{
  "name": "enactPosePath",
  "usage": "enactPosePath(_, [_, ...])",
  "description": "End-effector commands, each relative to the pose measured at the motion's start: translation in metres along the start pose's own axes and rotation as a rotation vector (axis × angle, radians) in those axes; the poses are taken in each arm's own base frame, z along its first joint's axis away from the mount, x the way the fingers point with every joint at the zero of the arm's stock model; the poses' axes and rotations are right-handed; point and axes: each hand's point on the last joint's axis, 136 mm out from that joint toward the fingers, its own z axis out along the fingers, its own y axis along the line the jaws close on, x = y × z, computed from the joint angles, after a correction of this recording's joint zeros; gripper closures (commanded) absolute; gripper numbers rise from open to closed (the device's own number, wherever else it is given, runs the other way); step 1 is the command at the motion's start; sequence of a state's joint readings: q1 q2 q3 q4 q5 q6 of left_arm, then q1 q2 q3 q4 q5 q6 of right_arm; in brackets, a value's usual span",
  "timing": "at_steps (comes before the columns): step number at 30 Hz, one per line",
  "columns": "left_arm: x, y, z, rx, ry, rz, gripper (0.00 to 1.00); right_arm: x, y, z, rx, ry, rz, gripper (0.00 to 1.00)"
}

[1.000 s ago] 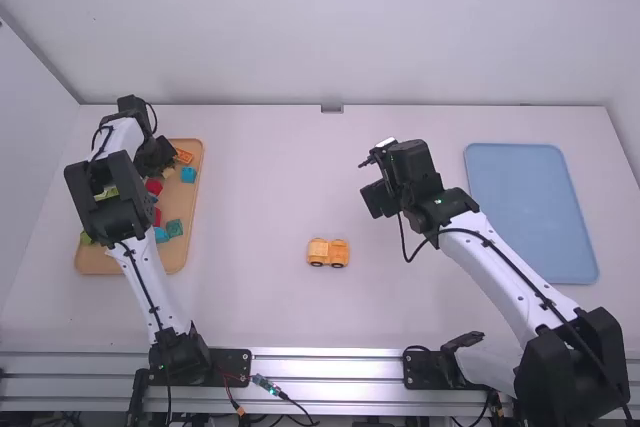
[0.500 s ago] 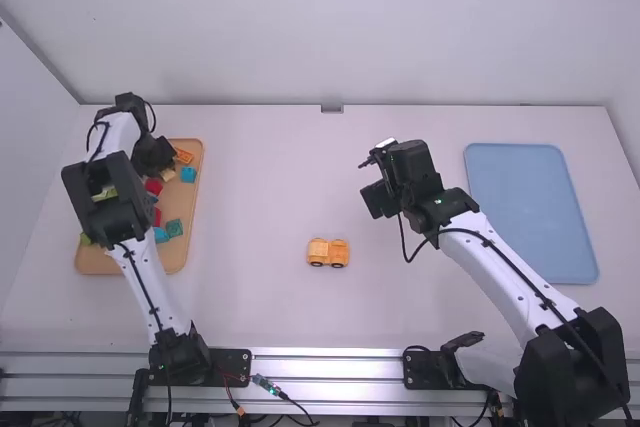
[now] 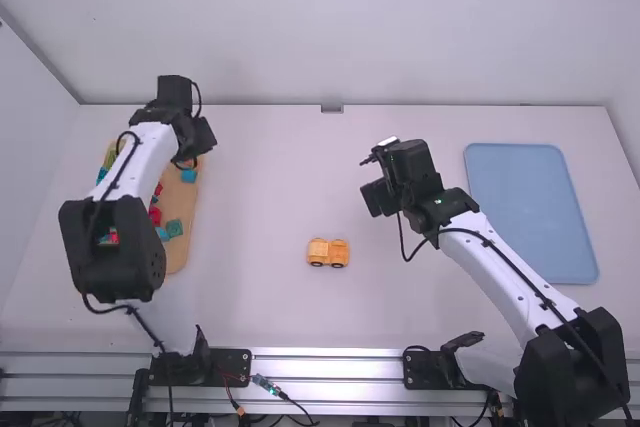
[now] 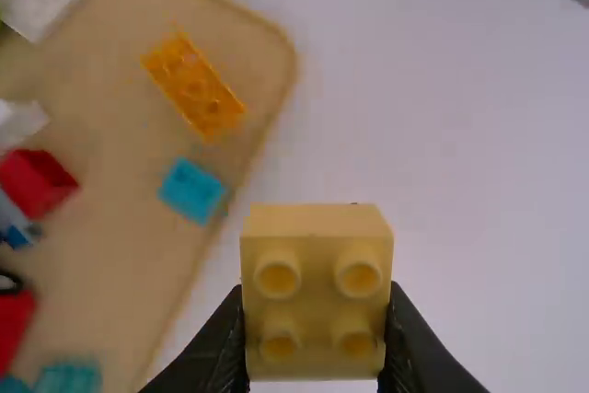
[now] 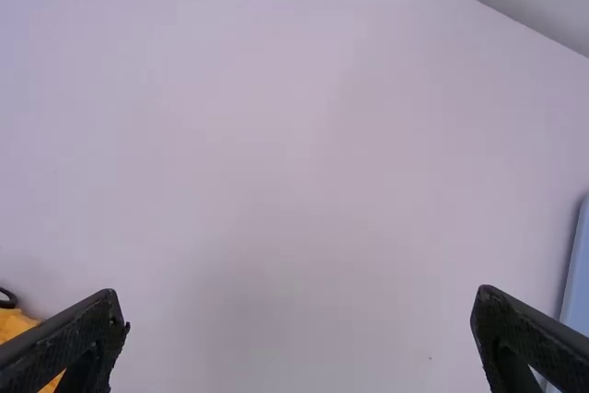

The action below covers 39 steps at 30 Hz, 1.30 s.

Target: Assemble lego blocks to make yellow taxi

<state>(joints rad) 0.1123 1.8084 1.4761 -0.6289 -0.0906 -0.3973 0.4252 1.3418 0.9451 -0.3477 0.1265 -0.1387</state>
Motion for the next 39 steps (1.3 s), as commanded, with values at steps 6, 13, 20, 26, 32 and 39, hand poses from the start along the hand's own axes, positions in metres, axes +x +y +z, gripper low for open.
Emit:
enactPosePath(6, [0.091,-0.024,-0.028,0.040,0.108,0.285,0.98,-0.012,-0.004,-0.004,0.012,-0.023,0.041,0.01])
enactPosePath(13, [0.163,-0.056,-0.030,0.093,0.209,0.654,0.98,-0.010,-0.010,-0.004,0.036,-0.018,0.087,0.01])
enactPosePath(20, [0.226,-0.100,-0.031,0.330,0.216,1.124,0.98,0.004,-0.045,-0.005,0.175,0.015,0.308,0.01])
enactPosePath(26, [0.263,-0.142,-0.054,0.677,0.188,1.327,0.98,0.026,-0.076,-0.008,0.251,0.064,0.475,0.01])
enactPosePath(32, [0.270,-0.157,-0.059,0.660,0.134,1.413,0.97,0.054,-0.107,-0.015,0.346,0.137,0.546,0.01])
enactPosePath(39, [0.287,-0.188,-0.063,0.619,0.029,1.492,0.98,0.075,-0.129,-0.025,0.444,0.187,0.596,0.01])
